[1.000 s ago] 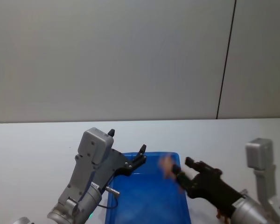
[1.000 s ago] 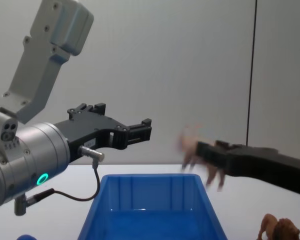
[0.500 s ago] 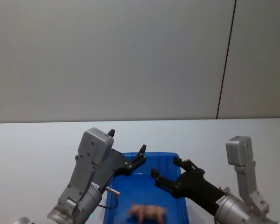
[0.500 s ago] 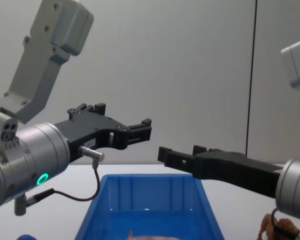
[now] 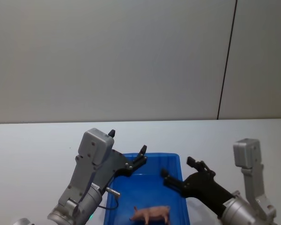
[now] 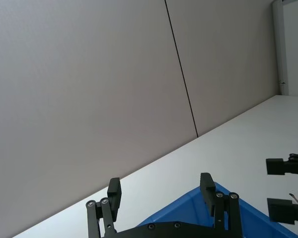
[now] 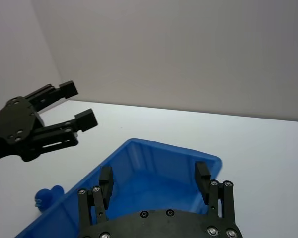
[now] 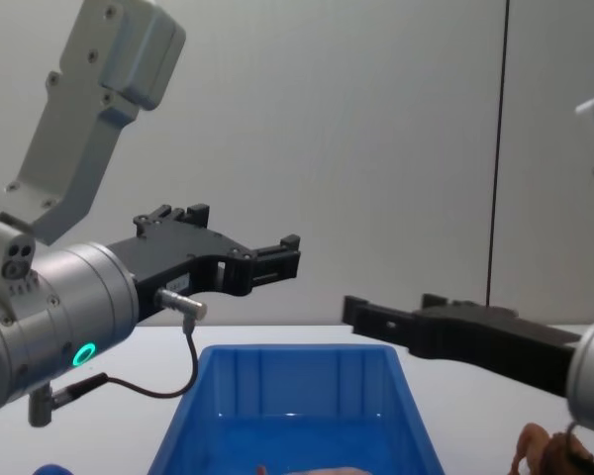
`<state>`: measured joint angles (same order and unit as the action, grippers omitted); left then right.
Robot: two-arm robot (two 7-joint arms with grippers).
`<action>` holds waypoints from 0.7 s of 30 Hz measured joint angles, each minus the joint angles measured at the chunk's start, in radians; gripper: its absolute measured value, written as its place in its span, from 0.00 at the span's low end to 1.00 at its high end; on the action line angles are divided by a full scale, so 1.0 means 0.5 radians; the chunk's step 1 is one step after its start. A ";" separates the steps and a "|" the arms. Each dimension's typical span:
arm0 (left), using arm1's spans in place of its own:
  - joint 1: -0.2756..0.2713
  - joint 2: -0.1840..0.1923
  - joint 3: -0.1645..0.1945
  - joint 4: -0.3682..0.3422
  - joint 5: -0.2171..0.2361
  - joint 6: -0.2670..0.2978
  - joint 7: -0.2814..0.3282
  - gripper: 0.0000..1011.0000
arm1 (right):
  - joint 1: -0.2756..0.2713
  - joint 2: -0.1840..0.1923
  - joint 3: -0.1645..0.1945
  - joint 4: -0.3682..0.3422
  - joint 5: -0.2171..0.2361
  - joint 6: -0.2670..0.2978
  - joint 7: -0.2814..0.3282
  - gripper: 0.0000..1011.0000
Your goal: Pick up the two dolls from the table and place them into the box.
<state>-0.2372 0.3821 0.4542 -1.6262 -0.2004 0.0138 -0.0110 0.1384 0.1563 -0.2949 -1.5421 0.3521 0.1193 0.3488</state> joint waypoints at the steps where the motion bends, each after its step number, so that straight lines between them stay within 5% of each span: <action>1: 0.000 0.000 0.000 0.000 0.000 0.000 0.000 0.99 | -0.013 0.008 0.002 -0.018 -0.005 0.003 -0.023 0.99; 21: 0.000 0.000 0.000 0.000 0.000 0.000 0.000 0.99 | -0.279 0.173 0.046 -0.369 -0.115 0.151 -0.456 0.99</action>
<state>-0.2372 0.3821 0.4542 -1.6262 -0.2004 0.0139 -0.0110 -0.0012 0.2429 -0.2721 -1.7264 0.2945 0.1949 0.1208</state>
